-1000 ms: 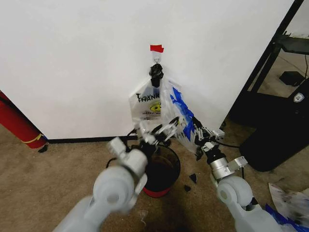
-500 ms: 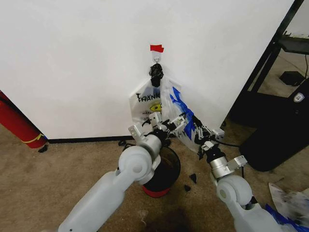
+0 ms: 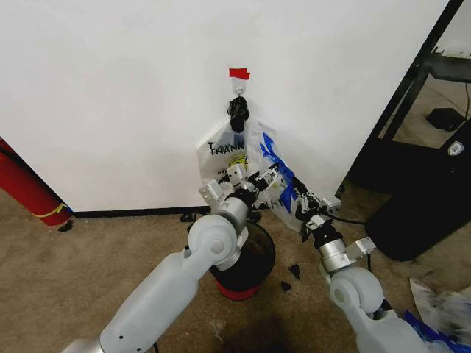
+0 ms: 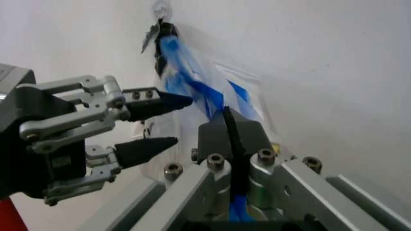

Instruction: Pick up the garbage bag from the wall and place it over the trash bin.

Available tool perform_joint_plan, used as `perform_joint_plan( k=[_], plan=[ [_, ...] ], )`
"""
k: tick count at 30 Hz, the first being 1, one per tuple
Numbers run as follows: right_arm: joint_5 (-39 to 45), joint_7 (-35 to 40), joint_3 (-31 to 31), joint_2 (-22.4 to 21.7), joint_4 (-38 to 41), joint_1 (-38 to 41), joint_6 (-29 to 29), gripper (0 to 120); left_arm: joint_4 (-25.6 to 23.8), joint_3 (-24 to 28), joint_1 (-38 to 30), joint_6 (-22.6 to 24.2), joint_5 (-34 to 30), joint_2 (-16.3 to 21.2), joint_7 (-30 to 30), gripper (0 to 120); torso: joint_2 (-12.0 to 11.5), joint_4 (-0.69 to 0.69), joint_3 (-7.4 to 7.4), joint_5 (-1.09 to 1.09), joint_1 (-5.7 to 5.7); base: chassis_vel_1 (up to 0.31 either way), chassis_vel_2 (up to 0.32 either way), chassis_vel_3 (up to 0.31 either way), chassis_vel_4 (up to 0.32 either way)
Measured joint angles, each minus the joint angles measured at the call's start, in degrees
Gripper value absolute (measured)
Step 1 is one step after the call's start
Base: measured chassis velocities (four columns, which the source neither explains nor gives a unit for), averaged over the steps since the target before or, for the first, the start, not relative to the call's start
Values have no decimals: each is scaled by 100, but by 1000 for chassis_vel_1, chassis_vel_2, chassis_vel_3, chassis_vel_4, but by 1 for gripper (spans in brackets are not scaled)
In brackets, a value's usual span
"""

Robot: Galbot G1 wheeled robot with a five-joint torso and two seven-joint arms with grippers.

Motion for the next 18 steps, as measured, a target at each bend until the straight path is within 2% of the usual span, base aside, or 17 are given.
perform_joint_plan(
  k=[14,18],
  plan=[
    [17,18,69,-5,43,-60,-36,0,82,110,-45,-140,272,-44,0,1,0,-1,0,0,0,0,0,0,0],
    [54,26,80,-23,38,-48,-65,3,-71,33,-6,-168,290,21,-15,0,0,0,0,0,-1,0,0,0,0]
  ],
)
